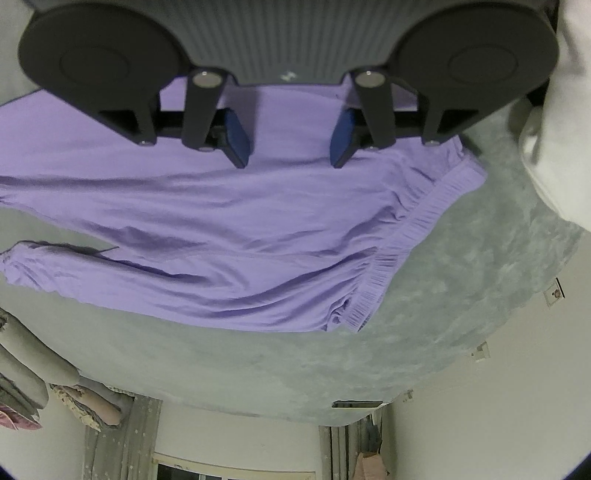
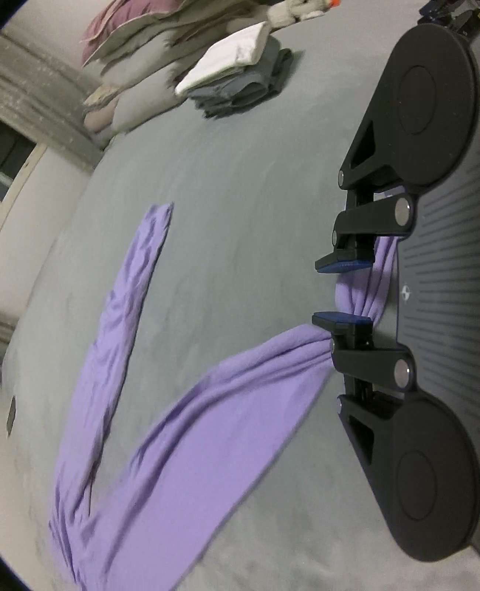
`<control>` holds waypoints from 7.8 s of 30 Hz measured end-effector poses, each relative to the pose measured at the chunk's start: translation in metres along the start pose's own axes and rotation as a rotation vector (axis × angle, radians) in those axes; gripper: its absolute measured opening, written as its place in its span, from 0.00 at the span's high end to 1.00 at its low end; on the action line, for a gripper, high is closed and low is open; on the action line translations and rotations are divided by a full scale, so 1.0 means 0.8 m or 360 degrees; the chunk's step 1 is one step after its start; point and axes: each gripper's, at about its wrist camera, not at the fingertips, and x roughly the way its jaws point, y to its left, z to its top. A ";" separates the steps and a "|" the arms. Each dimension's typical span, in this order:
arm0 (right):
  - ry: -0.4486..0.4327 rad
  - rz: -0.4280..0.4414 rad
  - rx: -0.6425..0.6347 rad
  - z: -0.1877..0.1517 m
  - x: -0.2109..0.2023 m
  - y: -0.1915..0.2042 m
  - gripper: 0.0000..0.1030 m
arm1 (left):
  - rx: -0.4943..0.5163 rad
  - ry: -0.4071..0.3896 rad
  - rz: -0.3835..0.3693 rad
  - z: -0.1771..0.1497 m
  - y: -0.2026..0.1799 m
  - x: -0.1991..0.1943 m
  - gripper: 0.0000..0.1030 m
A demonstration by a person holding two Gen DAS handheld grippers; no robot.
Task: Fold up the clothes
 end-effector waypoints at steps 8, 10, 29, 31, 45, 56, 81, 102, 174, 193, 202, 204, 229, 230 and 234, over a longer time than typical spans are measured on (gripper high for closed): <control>0.0031 0.0168 -0.0057 -0.006 -0.019 0.018 0.68 | 0.0015 0.0001 0.0000 0.001 0.000 0.002 0.52; -0.0124 0.0255 0.0082 -0.005 -0.036 0.000 0.68 | 0.0015 0.0001 0.0000 0.001 0.000 0.002 0.51; 0.0067 -0.0070 0.0589 -0.002 0.018 -0.097 0.97 | 0.0007 0.0001 -0.0009 0.000 0.000 0.000 0.51; -0.0044 -0.0132 0.0685 -0.005 0.002 -0.109 0.97 | 0.0013 -0.0002 -0.0003 0.000 -0.001 0.001 0.51; 0.0010 -0.0278 0.0624 -0.004 0.029 -0.095 0.94 | 0.0023 -0.0014 0.0011 0.001 -0.002 0.005 0.50; -0.0077 -0.0034 0.0264 0.021 0.058 -0.049 0.77 | 0.0042 -0.0019 0.0010 0.000 -0.003 0.005 0.49; -0.0195 0.0165 0.0269 0.017 0.021 -0.046 0.67 | 0.0097 -0.0028 0.0023 -0.003 -0.010 0.006 0.45; -0.0083 -0.0092 0.0353 0.016 0.045 -0.053 1.00 | 0.0085 -0.0024 0.0009 -0.002 -0.008 0.005 0.44; 0.0064 -0.0118 0.0479 -0.003 0.034 -0.081 0.82 | 0.0131 -0.0033 0.0024 -0.004 -0.014 0.009 0.35; -0.0275 -0.0220 0.0967 -0.003 0.010 -0.127 0.95 | 0.0135 -0.0035 0.0026 -0.005 -0.016 0.009 0.34; -0.0062 -0.0298 0.0968 0.027 0.073 -0.120 0.95 | 0.0136 -0.0034 0.0023 -0.005 -0.015 0.010 0.33; 0.0003 -0.0339 0.0911 0.031 0.091 -0.113 0.95 | 0.0132 -0.0033 0.0021 -0.005 -0.015 0.010 0.33; 0.0020 0.0101 0.0471 0.037 0.096 -0.077 0.99 | 0.0113 -0.0028 0.0004 -0.003 -0.013 0.008 0.33; 0.0004 0.0077 0.0457 0.039 0.093 -0.073 0.99 | 0.0111 -0.0029 0.0003 -0.003 -0.013 0.008 0.33; -0.0123 -0.0014 0.0414 0.051 0.081 -0.065 0.99 | 0.0087 -0.0040 0.0000 -0.002 -0.012 0.006 0.33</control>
